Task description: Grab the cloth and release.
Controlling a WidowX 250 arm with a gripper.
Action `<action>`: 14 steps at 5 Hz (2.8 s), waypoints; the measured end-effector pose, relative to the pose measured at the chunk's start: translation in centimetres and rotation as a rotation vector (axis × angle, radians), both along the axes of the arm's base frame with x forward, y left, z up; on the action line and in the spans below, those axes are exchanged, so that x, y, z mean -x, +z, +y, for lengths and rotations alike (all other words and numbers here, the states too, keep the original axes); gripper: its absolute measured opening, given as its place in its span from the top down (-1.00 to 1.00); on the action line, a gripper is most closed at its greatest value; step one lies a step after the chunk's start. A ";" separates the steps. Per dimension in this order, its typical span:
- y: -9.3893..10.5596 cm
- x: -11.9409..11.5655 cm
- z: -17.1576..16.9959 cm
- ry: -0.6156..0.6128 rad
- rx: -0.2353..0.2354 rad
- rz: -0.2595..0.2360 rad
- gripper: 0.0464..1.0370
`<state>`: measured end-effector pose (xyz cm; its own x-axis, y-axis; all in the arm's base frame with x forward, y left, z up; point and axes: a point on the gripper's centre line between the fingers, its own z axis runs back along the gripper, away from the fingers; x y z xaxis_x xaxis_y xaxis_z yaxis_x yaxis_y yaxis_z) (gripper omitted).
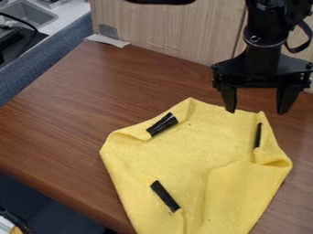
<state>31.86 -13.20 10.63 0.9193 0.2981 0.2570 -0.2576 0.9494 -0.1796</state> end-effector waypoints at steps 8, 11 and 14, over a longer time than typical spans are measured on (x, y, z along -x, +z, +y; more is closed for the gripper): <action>-7.7 2.0 -6.3 -0.172 -0.093 0.109 0.36; -7.7 2.1 -6.0 -0.167 -0.107 0.116 0.99; -1.6 1.6 -2.4 -0.086 -0.085 0.004 0.99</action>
